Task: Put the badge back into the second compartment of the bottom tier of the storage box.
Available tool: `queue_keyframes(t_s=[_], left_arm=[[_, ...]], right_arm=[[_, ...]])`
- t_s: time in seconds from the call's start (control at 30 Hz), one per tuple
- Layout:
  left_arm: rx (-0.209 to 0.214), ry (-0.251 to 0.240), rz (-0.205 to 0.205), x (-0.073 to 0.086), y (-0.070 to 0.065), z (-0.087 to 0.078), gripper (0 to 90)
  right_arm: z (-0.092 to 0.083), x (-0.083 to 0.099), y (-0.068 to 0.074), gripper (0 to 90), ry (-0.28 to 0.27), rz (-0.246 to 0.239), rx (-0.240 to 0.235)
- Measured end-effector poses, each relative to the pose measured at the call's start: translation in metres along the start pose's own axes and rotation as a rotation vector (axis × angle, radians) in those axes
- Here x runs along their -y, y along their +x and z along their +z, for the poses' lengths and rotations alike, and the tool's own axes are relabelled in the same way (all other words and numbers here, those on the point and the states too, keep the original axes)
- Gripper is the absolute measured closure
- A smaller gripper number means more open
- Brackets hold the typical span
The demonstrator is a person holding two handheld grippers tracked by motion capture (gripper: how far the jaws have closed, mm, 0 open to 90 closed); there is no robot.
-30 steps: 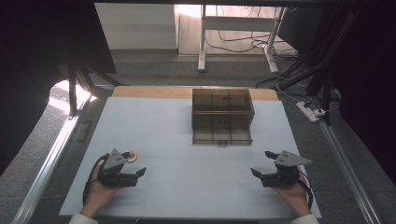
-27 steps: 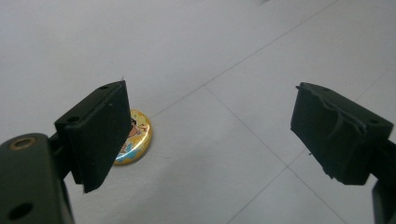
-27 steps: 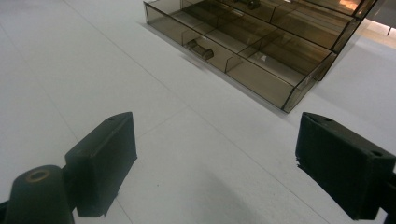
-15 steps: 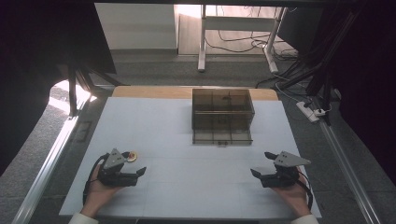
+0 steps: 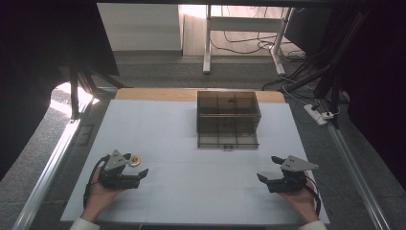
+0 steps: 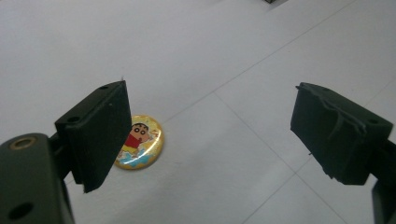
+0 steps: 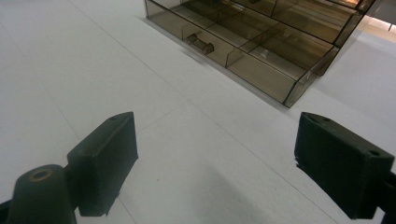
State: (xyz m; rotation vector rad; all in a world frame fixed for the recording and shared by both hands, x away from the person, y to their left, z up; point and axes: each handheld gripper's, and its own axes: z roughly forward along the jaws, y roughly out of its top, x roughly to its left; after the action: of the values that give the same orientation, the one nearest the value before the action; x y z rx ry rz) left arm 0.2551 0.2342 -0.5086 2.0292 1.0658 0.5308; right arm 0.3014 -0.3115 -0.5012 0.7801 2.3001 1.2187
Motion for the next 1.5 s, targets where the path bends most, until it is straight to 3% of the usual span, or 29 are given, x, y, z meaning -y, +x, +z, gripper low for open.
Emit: queue_keyframes(t_s=[0.73, 1.17, 1.5], left_arm=[[-0.061, 0.04, -0.021, -0.005, 0.022, 0.0, 13.3], [-0.103, 0.105, -0.043, -0.002, 0.038, 0.006, 13.5], [-0.089, 0.152, -0.049, -0.007, 0.046, 0.012, 13.6]], right_arm=[[0.002, 0.002, 0.0, 13.5, 0.032, -0.007, 0.018], [0.003, 0.003, -0.001, 13.8, 0.028, -0.003, 0.023], [0.004, 0.004, 0.0, 13.8, 0.038, -0.005, 0.026]])
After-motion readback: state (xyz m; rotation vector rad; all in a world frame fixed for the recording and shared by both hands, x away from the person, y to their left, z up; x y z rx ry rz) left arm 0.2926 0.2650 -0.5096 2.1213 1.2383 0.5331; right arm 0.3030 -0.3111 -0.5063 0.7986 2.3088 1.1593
